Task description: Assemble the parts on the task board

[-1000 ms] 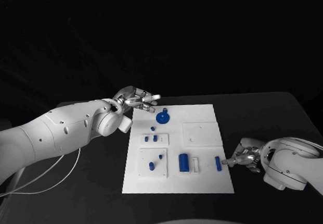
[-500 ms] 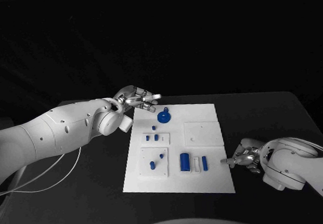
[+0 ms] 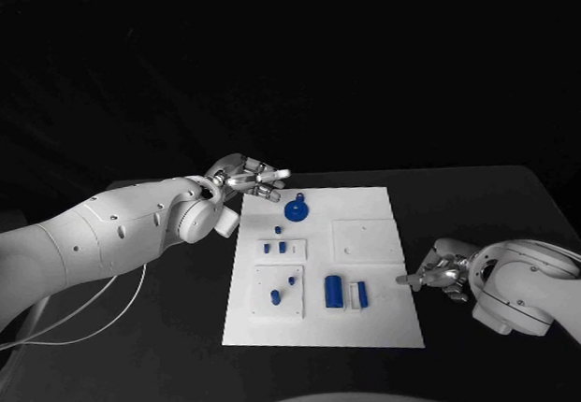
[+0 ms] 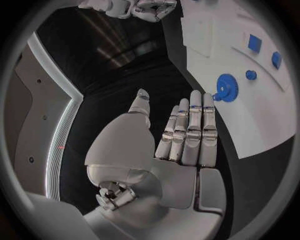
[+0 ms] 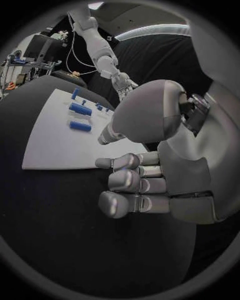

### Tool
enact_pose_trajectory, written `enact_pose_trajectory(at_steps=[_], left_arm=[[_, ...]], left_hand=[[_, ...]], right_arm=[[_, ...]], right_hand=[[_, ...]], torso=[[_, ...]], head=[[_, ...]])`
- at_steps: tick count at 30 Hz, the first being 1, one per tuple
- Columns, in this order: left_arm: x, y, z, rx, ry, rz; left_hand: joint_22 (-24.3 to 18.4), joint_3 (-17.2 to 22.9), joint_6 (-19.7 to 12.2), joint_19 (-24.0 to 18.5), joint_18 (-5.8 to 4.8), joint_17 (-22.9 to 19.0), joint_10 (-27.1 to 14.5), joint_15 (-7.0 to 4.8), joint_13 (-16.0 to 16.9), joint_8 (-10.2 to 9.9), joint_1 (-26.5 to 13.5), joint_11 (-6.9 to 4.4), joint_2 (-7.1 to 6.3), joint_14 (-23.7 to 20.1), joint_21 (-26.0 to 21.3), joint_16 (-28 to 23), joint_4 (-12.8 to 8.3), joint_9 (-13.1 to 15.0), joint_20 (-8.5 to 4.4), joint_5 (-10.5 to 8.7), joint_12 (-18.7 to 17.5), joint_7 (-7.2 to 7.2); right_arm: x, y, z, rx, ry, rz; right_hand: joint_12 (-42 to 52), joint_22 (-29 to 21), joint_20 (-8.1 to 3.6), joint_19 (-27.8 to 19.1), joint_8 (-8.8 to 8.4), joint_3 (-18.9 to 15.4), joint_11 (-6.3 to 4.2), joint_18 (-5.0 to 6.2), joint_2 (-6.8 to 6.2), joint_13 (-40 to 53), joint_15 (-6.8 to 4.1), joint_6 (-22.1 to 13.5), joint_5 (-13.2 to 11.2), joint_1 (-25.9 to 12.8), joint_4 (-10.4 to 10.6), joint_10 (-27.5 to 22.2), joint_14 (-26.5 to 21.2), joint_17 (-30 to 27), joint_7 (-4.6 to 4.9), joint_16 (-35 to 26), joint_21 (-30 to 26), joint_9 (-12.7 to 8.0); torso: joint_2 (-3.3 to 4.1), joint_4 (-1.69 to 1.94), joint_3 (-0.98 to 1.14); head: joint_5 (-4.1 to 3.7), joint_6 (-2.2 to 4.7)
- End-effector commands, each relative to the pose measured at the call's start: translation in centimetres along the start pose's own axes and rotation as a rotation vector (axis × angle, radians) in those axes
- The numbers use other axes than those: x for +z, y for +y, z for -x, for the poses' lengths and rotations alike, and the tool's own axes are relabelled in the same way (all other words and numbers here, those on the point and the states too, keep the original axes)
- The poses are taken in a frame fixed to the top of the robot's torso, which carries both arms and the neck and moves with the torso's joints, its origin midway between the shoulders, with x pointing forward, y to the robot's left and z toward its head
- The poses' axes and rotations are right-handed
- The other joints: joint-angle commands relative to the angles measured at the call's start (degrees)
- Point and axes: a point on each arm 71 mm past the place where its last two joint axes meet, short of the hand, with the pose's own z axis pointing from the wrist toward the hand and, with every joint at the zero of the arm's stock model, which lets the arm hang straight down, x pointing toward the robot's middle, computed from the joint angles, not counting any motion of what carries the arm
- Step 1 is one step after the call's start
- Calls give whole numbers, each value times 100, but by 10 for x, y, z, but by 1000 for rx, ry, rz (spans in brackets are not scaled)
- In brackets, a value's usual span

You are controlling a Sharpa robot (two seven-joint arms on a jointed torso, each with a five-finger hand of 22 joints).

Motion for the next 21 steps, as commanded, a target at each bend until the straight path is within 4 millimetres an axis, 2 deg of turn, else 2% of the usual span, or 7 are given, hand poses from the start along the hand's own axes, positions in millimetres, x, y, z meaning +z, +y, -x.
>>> enact_pose_trajectory(at_steps=[1,3,6,10,15,21], left_arm=[[0,-1,-1,-1,6,-7],[0,-1,-2,-1,6,-7],[0,-1,-2,-1,7,-7],[1,-1,-2,-1,8,-5],[1,-1,-3,-1,10,-5],[1,-2,-4,-2,14,-7]], left_hand=[[-5,-7,-40,-4,-80,6,-24,-11,7,0,-19,-15,45,-25,39,-31,-15,8,17,-30,-12,-5],[-5,-7,-40,-4,-80,6,-24,-11,7,0,-19,-15,45,-25,39,-31,-15,8,17,-30,-12,-5],[-5,-7,-40,-4,-80,6,-24,-11,7,0,-19,-15,45,-25,39,-31,-15,8,17,-30,-12,-5],[-5,-7,-40,-4,-80,6,-24,-11,7,0,-19,-15,45,-25,39,-31,-15,8,17,-30,-12,-5],[-5,-7,-40,-4,-80,6,-24,-11,7,0,-19,-15,45,-25,39,-31,-15,8,17,-30,-12,-5],[-5,-7,-40,-4,-80,6,-24,-11,7,0,-19,-15,45,-25,39,-31,-15,8,17,-30,-12,-5]], right_arm=[[-3,2,7,-14,-29,0],[-5,5,11,-11,-35,6],[-8,10,14,-7,-41,20],[-9,18,13,2,-16,36],[-7,31,5,4,27,54],[-1,46,-8,-16,82,73]], right_hand=[[-12,507,-24,335,-6,-2,1,-90,-19,4,-37,-4,20,71,-51,36,34,12,-33,28,38,12],[-13,506,-24,333,-5,-1,1,-90,-20,5,-38,-2,28,84,-67,35,34,14,-34,30,31,19],[-7,511,-26,332,-6,-1,-1,-92,-11,15,-39,-5,41,91,-121,38,34,18,-38,36,43,53],[-3,513,-26,332,-6,-2,-3,-94,-18,22,-39,-3,31,123,-184,38,33,24,-41,44,52,70],[-11,517,-23,328,-8,-5,-4,-100,-1,28,-33,-9,16,130,-329,31,32,28,-38,45,49,85],[-29,514,-23,325,-10,4,2,-98,8,19,-35,-30,18,114,-329,16,31,36,-35,54,32,80]], torso=[[-8,-3,-13],[-8,-6,-15],[-2,-3,-4],[1,1,-2],[3,-3,-1],[5,2,4]], head=[[4,9],[10,12],[15,15],[19,18],[21,14],[20,12]])
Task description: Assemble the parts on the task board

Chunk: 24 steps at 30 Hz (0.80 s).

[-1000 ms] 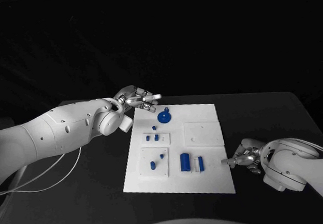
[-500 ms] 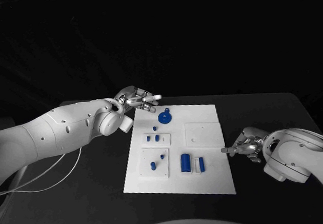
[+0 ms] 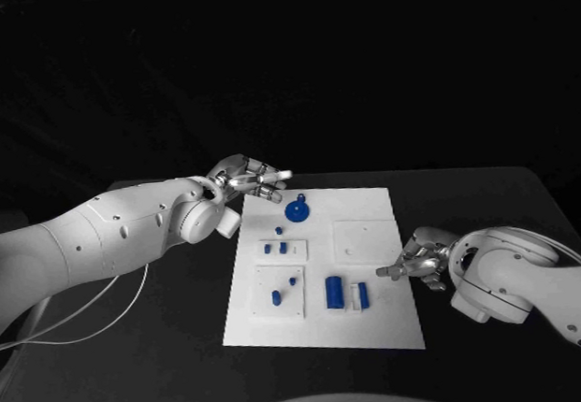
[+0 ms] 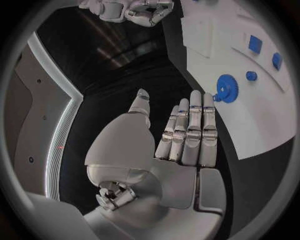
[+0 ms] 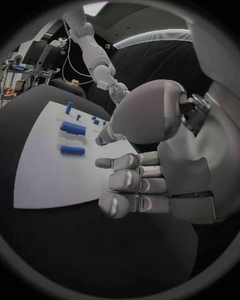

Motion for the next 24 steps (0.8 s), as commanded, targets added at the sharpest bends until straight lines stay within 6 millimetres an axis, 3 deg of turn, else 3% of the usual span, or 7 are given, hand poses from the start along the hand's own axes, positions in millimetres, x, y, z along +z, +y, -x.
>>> enact_pose_trajectory(at_steps=[1,13,24], left_arm=[[1,-1,-3,-2,11,-9],[1,-2,-4,-3,14,-13],[1,-3,-5,-4,17,-15]], left_hand=[[-12,3,-42,-8,-81,4,-29,-10,7,0,-7,-14,34,-28,42,-31,-6,8,18,-30,-12,-4],[-12,3,-42,-8,-81,4,-29,-10,7,0,-7,-14,34,-28,42,-31,-6,8,18,-30,-12,-4],[-12,3,-42,-8,-81,4,-29,-10,7,0,-7,-14,34,-28,42,-31,-6,8,18,-30,-12,-4]], right_arm=[[3,4,-8,-22,63,-4],[17,19,-35,-71,137,7],[25,22,-46,-88,148,1]], right_hand=[[-29,515,-24,326,-10,11,1,-98,21,-7,-36,-17,-4,38,-20,17,32,8,-24,34,-9,-1],[-49,512,-22,320,-7,-22,3,-97,17,-14,-34,-8,-49,42,-61,-3,26,13,-25,23,-37,25],[-49,511,-23,322,-4,3,-2,-98,45,-13,-37,8,-57,58,-105,-2,27,16,-36,15,-51,51]], torso=[[1,3,2],[2,5,3],[-2,-2,2]], head=[[-3,-5],[11,-32],[18,-42]])
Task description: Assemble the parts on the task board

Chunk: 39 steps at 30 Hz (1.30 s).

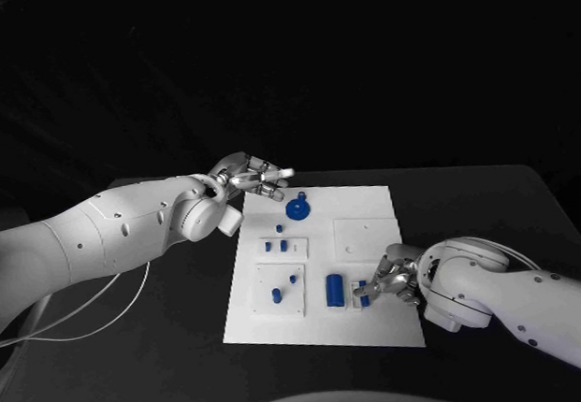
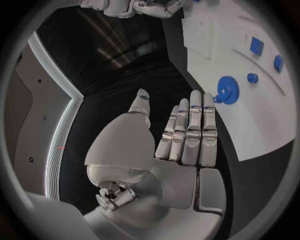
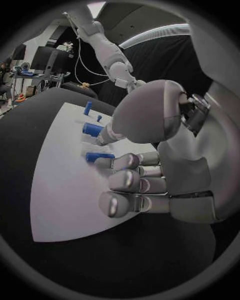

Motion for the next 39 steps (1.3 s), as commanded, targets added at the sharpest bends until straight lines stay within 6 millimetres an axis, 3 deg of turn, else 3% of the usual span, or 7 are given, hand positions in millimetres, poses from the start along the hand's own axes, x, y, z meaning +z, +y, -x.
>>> enact_pose_trajectory(at_steps=[1,6,10,16,21,32,39], left_arm=[[1,-2,-3,-2,11,-13],[0,-2,-2,-2,11,-12],[0,-1,-2,-2,10,-12],[0,-1,-2,-2,10,-12],[0,-1,-1,-2,8,-11],[-1,0,0,-2,6,-8],[-1,0,2,-1,4,-5]], left_hand=[[-6,3,-42,-8,-81,5,-29,-10,7,0,-7,-14,34,-28,19,-31,-6,8,18,-30,-12,-4],[-11,-6,-43,-8,-80,5,-28,-10,7,0,-17,-14,47,-28,24,-31,-14,8,18,-31,-12,-4],[-11,-6,-43,-8,-80,5,-28,-10,7,0,-17,-14,47,-28,24,-31,-14,8,18,-31,-12,-4],[-13,-8,-45,-9,-80,5,-28,-11,7,-1,-21,-14,47,-26,26,-31,-14,8,18,-31,-13,-4],[-14,-10,-44,-9,-81,4,-28,-11,7,-1,-27,-14,48,-25,26,-31,-8,8,17,-32,-12,-5],[-14,-10,-44,-9,-81,4,-28,-11,7,-1,-27,-14,48,-25,26,-31,-8,8,17,-32,-12,-5],[-18,-14,-48,-9,-82,-1,-30,-10,7,-1,-32,-14,42,-26,26,-30,4,8,17,-33,-12,-3]], right_arm=[[3,0,-3,-31,10,-5],[6,-2,-4,-48,-11,-15],[8,-3,-3,-68,-21,-24],[10,-5,-5,-94,-13,-37],[10,-9,-4,-102,-19,-47],[10,-21,-3,-95,2,-64],[9,-25,-4,-89,28,-61]], right_hand=[[-21,510,-24,322,-4,9,-2,-98,16,-2,-37,19,-12,28,-48,-2,27,5,-27,16,-19,9],[-2,515,-32,328,-7,203,-14,-105,98,11,-46,28,-259,13,-175,17,35,19,-46,24,-11,91],[25,516,-39,331,-5,695,-29,-112,93,31,-53,35,-582,18,-295,38,38,23,-63,26,0,153],[82,516,-51,331,-8,934,-47,-132,411,86,-65,-6,-512,-127,-1087,65,42,19,-99,42,24,339],[90,516,-50,329,-6,998,-51,-134,466,102,-63,-13,-523,-277,-1300,67,39,-1,-102,40,27,405],[39,509,-48,322,-5,1038,-32,-124,215,71,-58,4,-925,-275,-960,30,26,-20,-81,13,-13,427],[-5,508,-66,319,-2,1019,-33,-137,32,54,-66,13,-944,-182,-597,19,20,-8,-74,-23,-49,468]], torso=[[-2,0,-1],[-2,7,1],[0,2,-2],[-2,-2,-2],[-3,-4,0],[-1,-7,2],[1,-6,5]], head=[[2,-5],[4,-13],[13,-15],[26,-19],[25,-16],[26,-10],[33,-14]])
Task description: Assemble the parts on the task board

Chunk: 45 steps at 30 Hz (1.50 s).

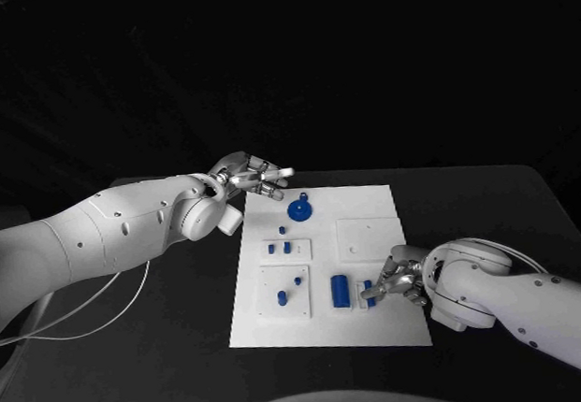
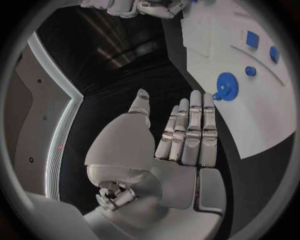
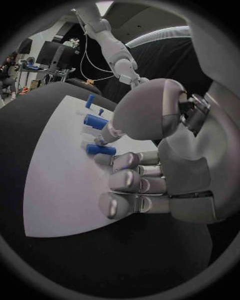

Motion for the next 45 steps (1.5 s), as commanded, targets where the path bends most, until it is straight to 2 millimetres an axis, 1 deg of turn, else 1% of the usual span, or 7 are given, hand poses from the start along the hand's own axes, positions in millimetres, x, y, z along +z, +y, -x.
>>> enact_pose_trajectory(at_steps=[1,13,15,17,29,38,45], left_arm=[[0,-1,-1,-2,8,-7],[0,0,-1,-3,8,-3],[0,0,-1,-3,8,-3],[0,0,-1,-3,8,-2],[-1,0,0,-3,8,3],[-2,1,2,-2,6,7],[-2,1,2,-3,7,8]], left_hand=[[-10,-14,-48,-10,-82,0,-30,-10,7,-1,-32,-14,42,-26,27,-30,4,8,17,-33,-12,-3],[-11,-14,-48,-9,-82,-2,-31,-10,7,0,-38,-13,43,-27,27,-30,12,9,16,-33,-13,-4],[-11,-14,-48,-9,-82,-2,-31,-10,7,0,-38,-13,43,-27,27,-30,12,9,16,-33,-13,-4],[-11,-14,-48,-9,-82,-2,-31,-10,7,0,-38,-13,43,-27,27,-30,12,9,16,-33,-13,-4],[-13,-12,-50,-9,-82,-4,-32,-10,7,0,-34,-13,39,-27,27,-30,18,9,16,-33,-13,-4],[-17,-5,-54,-9,-83,-9,-35,-10,7,-1,-23,-12,30,-28,27,-30,32,8,16,-33,-13,-2],[-17,-5,-54,-9,-83,-9,-35,-10,7,-1,-23,-12,30,-28,27,-30,32,8,16,-33,-13,-2]], right_arm=[[3,-13,-7,-35,52,-47],[2,-14,-7,-3,54,-23],[2,-14,-7,0,52,-22],[2,-15,-6,2,51,-22],[0,-23,-3,5,38,-36],[0,-27,-1,10,33,-41],[-1,-29,2,-14,-4,-45]], right_hand=[[-39,506,-43,300,-20,-52,2,-51,-58,-1,-30,-16,-28,58,116,-12,24,17,36,-41,-33,21],[-68,508,-42,300,-17,-372,14,-41,-91,-8,-28,-15,-28,-10,355,-21,27,40,56,-70,-58,73],[-75,507,-40,301,-20,-601,15,-37,-27,-10,-30,-23,-28,51,409,-23,28,45,61,-80,-62,103],[-81,506,-38,300,-19,-658,18,-36,-27,-11,-25,-27,-28,90,445,-26,30,51,61,-92,-68,119],[-119,505,-41,298,-27,-679,20,-33,6,-32,-27,-66,-28,195,345,-46,31,62,68,-111,-81,104],[-153,506,-33,297,-21,-807,33,-21,5,-57,-20,-86,-28,194,410,-74,33,78,87,-137,-102,11],[-187,503,-35,294,-34,-720,42,-19,34,-80,-20,-162,-28,270,352,-98,29,80,106,-151,-120,-39]], torso=[[3,0,3],[-1,0,-1],[-3,2,-1],[-2,2,-1],[-2,0,-4],[-1,0,1],[0,-2,0]], head=[[8,-6],[-1,3],[-3,7],[-3,5],[1,8],[2,13],[-8,25]])
